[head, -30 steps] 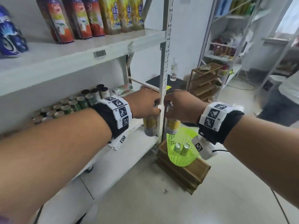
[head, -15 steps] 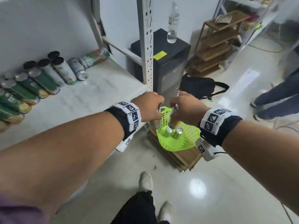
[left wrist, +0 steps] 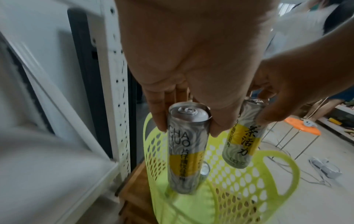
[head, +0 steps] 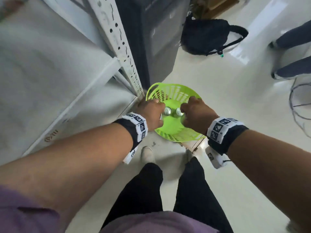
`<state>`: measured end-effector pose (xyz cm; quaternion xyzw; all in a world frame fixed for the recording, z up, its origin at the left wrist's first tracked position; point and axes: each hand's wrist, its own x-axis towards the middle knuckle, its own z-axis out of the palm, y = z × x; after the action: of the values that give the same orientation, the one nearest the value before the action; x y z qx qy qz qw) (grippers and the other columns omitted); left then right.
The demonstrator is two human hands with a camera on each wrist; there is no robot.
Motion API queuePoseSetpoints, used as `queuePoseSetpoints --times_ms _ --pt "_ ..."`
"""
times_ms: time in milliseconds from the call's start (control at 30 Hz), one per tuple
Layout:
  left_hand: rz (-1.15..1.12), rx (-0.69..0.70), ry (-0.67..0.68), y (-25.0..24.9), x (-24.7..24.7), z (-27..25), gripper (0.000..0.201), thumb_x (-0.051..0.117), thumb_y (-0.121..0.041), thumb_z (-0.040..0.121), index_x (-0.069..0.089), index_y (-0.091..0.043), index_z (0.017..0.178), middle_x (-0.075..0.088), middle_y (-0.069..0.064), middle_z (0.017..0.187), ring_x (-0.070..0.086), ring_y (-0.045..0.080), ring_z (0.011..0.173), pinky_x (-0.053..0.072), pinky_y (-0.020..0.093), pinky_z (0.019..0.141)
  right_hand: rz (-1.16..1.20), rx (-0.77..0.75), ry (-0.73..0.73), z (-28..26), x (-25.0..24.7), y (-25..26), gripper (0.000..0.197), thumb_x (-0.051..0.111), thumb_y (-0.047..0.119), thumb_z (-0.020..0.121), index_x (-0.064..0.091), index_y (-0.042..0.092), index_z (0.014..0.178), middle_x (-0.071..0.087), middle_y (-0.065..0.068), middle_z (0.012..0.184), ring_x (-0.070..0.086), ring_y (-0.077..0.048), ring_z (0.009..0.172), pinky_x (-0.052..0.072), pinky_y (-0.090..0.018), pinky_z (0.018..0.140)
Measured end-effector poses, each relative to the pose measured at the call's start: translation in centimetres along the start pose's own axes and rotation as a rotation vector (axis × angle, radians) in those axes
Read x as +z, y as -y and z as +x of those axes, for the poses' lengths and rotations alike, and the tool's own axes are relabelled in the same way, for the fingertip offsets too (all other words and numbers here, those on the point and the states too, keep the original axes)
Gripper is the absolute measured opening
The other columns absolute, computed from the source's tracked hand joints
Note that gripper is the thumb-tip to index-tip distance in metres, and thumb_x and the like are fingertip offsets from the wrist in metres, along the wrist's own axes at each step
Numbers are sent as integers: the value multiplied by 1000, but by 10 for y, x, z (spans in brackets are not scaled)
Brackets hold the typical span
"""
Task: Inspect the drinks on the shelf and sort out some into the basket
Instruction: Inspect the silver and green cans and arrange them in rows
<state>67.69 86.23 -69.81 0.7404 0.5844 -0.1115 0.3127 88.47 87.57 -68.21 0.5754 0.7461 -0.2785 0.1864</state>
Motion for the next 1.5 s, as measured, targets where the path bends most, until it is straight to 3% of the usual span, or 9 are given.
queuePoseSetpoints --times_ms 367,467,600,833,967,1133,1300,1400,1500 --pt "-183 -182 117 4 124 99 46 82 -21 86 66 -15 129 58 15 139 50 36 137 48 39 104 27 -73 240 113 122 -37 42 73 18 81 68 17 122 49 -23 129 56 -41 113 53 -41 94" --pt "-157 -229 95 3 147 120 38 78 -17 88 67 -12 124 60 16 132 56 38 129 51 42 99 33 -87 226 135 143 -38 42 76 19 81 69 12 122 60 -22 110 57 -40 115 47 -40 94" --pt "-116 -276 20 1 169 138 39 66 -13 95 62 -10 134 59 18 135 56 42 129 51 50 105 93 -108 133 153 158 -39 38 76 21 89 67 10 124 44 -3 85 58 -43 114 48 -44 94" --pt "-127 -324 5 12 184 142 32 66 -10 93 67 -7 125 64 18 129 63 40 122 51 44 93 -73 -172 118 174 171 -30 25 61 20 94 64 9 117 64 -17 114 54 -42 116 47 -45 91" --pt "-155 -306 -14 13 157 123 26 74 -13 86 71 -10 112 66 17 121 66 40 113 40 35 77 -48 -147 132 160 144 -27 28 62 24 93 61 12 118 60 -21 119 59 -44 113 51 -46 90" --pt "-215 -285 -47 14 88 66 34 75 -35 92 75 -11 117 72 15 120 66 37 115 52 40 92 -15 -204 107 108 70 -7 36 67 46 93 71 16 112 65 -19 111 63 -41 104 57 -43 88" --pt "-254 -337 -97 12 -9 -18 27 77 -40 91 78 -17 106 76 8 112 69 30 110 52 30 91 -81 -361 38 43 -27 45 26 62 29 96 69 9 109 71 -18 116 64 -39 110 46 -35 83" --pt "-269 -396 -194 6 -64 -81 23 75 -40 92 77 -18 98 78 2 108 70 28 109 52 31 90 -168 -470 -54 1 -83 84 33 61 36 93 72 12 114 72 -15 116 66 -38 109 53 -35 89" --pt "-237 -496 -331 -4 -105 -160 26 71 -42 96 76 -24 114 74 0 124 66 27 120 48 32 98 -245 -604 -98 -44 -133 130 37 60 42 92 73 18 118 71 -13 118 64 -36 113 56 -37 92"
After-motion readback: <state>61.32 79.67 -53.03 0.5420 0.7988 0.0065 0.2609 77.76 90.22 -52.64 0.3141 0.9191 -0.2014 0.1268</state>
